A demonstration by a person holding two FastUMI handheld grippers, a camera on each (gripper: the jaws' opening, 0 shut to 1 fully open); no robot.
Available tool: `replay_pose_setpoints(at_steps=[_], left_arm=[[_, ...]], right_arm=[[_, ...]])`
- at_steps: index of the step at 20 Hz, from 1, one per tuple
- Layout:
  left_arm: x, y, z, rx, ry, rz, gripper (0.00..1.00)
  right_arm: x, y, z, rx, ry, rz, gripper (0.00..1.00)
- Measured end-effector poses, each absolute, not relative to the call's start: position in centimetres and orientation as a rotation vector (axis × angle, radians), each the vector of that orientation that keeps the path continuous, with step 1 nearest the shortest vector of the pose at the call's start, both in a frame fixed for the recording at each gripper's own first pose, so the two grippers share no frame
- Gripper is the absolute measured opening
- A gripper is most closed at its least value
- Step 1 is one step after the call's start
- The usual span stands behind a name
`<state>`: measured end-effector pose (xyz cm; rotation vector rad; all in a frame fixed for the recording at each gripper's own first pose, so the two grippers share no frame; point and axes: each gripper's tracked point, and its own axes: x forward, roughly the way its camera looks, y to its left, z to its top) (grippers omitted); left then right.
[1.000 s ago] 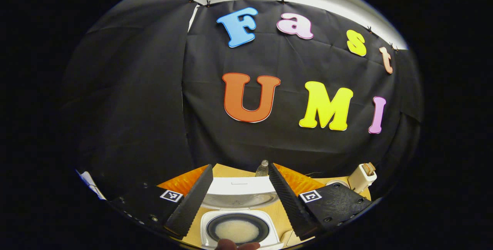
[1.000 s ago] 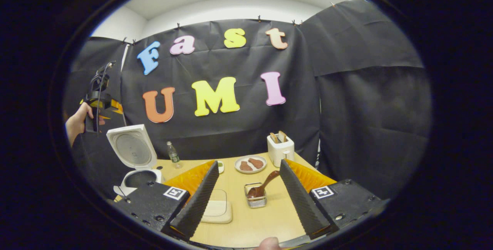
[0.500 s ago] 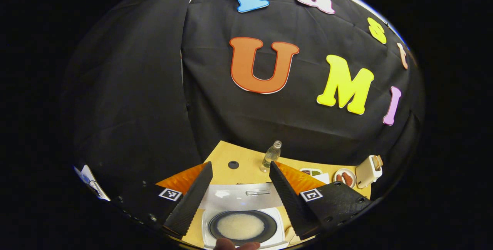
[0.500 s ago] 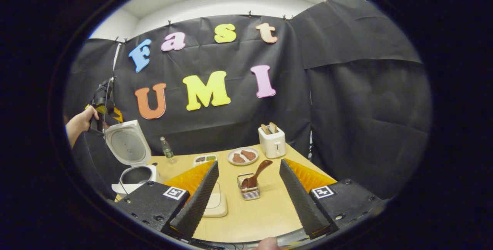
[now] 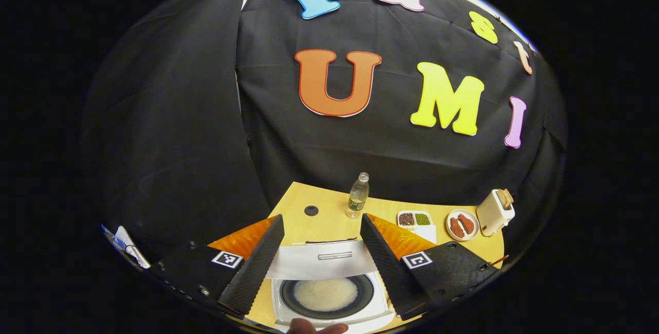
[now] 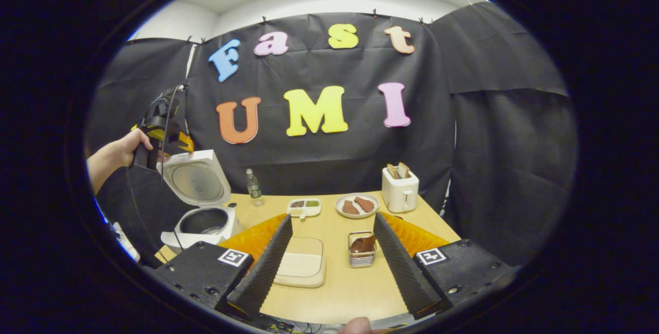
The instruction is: Close the left gripper, press the button to open the rice cooker; take a wooden spoon from the chopstick holder with the right hand, scoop a spoonful of rice and pour it into the rice cooker, then put the wooden spoon back into the chopstick holder.
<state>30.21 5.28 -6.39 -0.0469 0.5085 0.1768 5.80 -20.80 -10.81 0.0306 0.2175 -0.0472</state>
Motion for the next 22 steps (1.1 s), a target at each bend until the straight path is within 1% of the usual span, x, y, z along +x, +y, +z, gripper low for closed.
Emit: replay_pose_setpoints(at_steps=[3, 5, 9, 12, 22], left_arm=[[27.9, 4.0, -8.4, -0.063, 0.559, 0.159, 0.97], [25.7, 3.4, -9.7, -0.068, 0.576, 0.171, 0.96], [21.2, 1.2, -13.0, -0.085, 0.611, 0.182, 0.96], [18.9, 0.0, -15.5, -0.047, 0.615, 0.198, 0.96], [16.0, -0.3, -20.4, -0.022, 0.66, 0.242, 0.98]], right_arm=[[5.9, -20.6, -11.1, 0.026, 0.214, -0.024, 1.0], [5.7, -20.9, -11.1, 0.016, 0.207, -0.02, 0.99], [4.8, -21.8, -11.6, 0.009, 0.205, -0.03, 0.99], [4.4, -22.9, -12.2, 0.018, 0.216, -0.047, 0.99], [4.2, -24.9, -12.4, 0.011, 0.226, -0.061, 0.99]])
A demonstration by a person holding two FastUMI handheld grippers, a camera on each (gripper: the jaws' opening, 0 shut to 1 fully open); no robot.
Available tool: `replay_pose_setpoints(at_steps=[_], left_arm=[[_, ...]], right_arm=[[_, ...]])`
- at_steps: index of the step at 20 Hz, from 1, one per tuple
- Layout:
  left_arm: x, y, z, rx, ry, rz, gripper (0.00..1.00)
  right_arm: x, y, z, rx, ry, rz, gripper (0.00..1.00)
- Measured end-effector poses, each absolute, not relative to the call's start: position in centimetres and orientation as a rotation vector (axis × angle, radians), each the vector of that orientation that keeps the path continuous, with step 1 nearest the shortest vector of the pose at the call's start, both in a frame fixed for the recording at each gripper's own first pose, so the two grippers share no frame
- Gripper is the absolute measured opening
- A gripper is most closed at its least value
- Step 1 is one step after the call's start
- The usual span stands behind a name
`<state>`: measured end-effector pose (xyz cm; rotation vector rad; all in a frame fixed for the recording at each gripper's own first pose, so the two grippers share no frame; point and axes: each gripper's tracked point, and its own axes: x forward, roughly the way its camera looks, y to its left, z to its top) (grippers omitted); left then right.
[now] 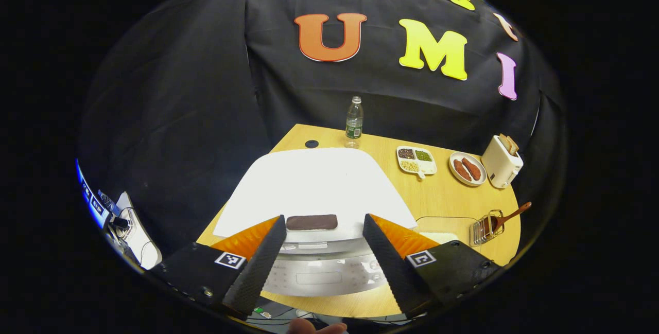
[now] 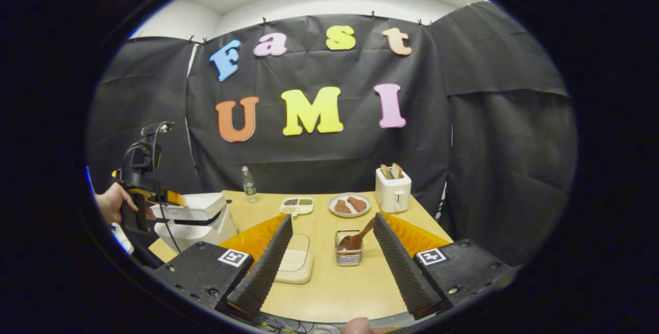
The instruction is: Close the left gripper, press the button to open the rice cooker; take a wooden spoon from the chopstick holder with the right hand, scoop a spoonful of rice and pour it into the rice cooker, then put the wooden spoon back into the chopstick holder.
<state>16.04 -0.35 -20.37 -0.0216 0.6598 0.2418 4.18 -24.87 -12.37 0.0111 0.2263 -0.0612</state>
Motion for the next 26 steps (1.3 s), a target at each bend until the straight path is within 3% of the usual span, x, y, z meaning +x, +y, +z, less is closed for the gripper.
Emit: replay_pose_setpoints(at_steps=[16, 26], left_arm=[[14.4, -0.1, -25.1, -0.058, 0.72, 0.316, 1.0], [15.1, 0.0, -24.7, -0.03, 0.603, 0.33, 1.0]], right_arm=[[7.0, -24.4, -12.9, -0.026, 0.24, 0.003, 0.99], [8.0, -23.4, -14.5, 0.013, 0.255, 0.045, 0.99]])
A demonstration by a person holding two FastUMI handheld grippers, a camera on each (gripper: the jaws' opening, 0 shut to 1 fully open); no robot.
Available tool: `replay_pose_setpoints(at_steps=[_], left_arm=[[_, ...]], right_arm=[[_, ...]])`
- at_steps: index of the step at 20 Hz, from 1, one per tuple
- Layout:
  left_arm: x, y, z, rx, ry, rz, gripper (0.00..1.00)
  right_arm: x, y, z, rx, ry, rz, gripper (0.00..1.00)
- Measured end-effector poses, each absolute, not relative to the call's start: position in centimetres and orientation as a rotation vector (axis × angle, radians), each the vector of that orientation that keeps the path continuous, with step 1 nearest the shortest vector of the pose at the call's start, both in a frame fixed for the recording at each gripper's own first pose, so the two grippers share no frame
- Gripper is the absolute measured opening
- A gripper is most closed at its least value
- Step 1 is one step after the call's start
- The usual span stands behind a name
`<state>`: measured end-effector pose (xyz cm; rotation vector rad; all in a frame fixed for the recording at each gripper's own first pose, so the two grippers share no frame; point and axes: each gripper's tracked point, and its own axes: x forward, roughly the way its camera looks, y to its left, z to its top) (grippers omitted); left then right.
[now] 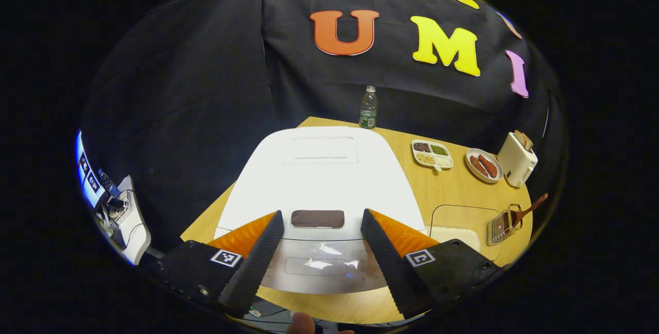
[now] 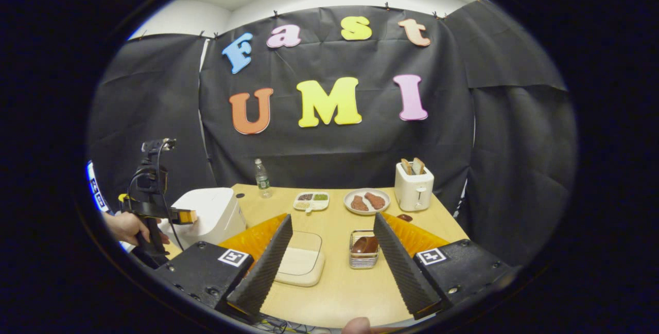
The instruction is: Close the left gripper, press the button to open the rice cooker; take a wooden spoon from the chopstick holder with the right hand, scoop a spoonful of rice and pour it into the rice cooker, then put the wooden spoon back into the chopstick holder.
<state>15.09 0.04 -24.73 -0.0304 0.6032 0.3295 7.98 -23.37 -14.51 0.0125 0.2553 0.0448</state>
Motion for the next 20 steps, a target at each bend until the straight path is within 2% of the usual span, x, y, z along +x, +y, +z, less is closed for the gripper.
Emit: replay_pose_setpoints(at_steps=[3, 7, 12, 17, 20], left_arm=[[15.2, 0.0, -24.5, -0.023, 0.596, 0.32, 0.98], [16.1, -0.1, -21.5, -0.062, 0.491, 0.322, 0.96], [15.4, -2.4, -13.6, -0.069, 0.295, 0.242, 0.95], [10.2, -3.6, -5.4, -0.087, 0.114, 0.194, 0.95], [4.9, -4.0, -3.4, -0.077, 0.087, 0.145, 0.95]], right_arm=[[8.0, -23.5, -14.6, 0.04, 0.25, 0.046, 0.99], [8.6, -23.7, -14.5, 0.043, 0.244, 0.055, 0.99], [10.0, -23.1, -11.5, 0.02, 0.172, 0.038, 1.0], [8.5, -18.0, -8.0, 0.018, 0.099, 0.08, 1.0], [5.1, -14.7, -6.4, 0.011, 0.082, 0.09, 0.99]])
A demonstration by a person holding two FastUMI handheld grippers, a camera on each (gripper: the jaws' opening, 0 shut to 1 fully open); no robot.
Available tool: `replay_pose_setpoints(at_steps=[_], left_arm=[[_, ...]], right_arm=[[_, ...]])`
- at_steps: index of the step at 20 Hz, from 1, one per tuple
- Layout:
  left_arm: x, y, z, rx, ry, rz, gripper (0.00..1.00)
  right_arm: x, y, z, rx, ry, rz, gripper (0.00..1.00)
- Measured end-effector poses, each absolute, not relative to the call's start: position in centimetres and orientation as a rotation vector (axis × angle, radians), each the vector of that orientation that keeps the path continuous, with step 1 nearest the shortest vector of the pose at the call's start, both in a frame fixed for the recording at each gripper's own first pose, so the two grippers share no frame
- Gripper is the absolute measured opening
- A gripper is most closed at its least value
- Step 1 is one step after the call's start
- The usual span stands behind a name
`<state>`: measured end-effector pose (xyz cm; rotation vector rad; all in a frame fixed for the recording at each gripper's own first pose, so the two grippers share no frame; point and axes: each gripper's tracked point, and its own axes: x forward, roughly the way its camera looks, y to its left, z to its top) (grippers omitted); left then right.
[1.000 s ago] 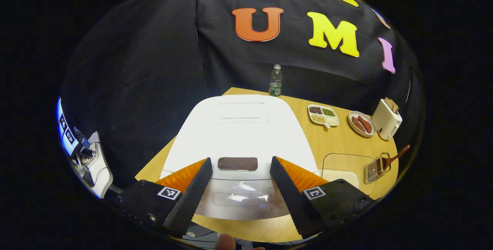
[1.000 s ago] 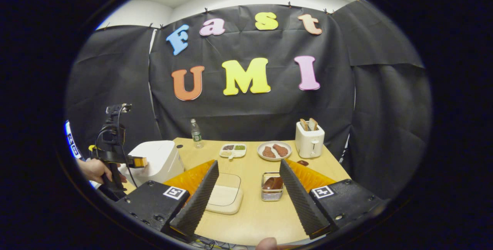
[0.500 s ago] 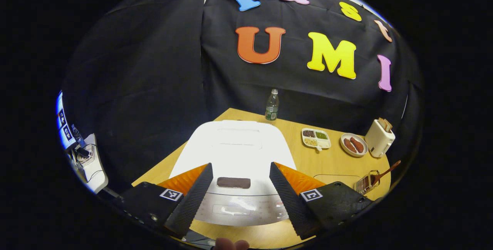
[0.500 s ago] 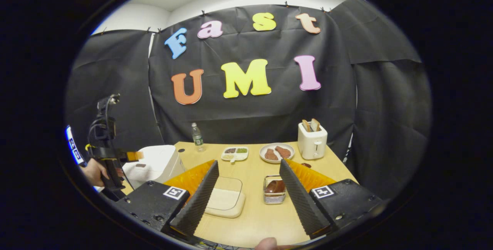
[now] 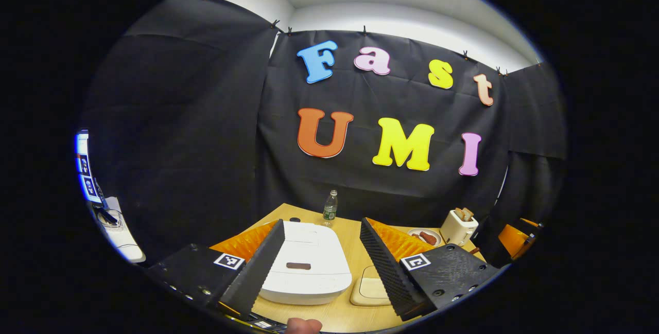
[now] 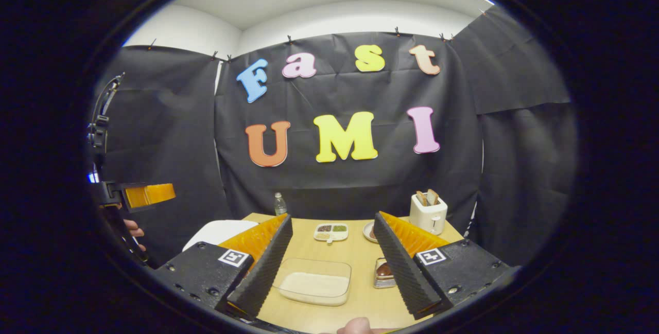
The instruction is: Close the left gripper, press the button to open the rice cooker; take a wooden spoon from the chopstick holder with the right hand, scoop a spoonful of rice and pour it into the rice cooker, then put the wooden spoon back into the chopstick holder.
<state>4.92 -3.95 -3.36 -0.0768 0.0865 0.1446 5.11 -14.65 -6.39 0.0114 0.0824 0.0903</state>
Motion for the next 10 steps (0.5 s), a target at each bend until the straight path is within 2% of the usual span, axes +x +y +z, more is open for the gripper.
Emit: replay_pose_setpoints(at_steps=[6, 10], left_arm=[[-4.6, -5.0, -0.5, -0.042, 0.017, 0.025, 0.94], [-8.7, -5.3, -0.2, -0.027, 0.016, -0.017, 0.94]], right_arm=[[-2.9, -9.1, -3.9, -0.018, 0.057, 0.096, 0.99], [-7.0, -7.2, -3.0, -0.027, 0.065, 0.088, 1.0]])
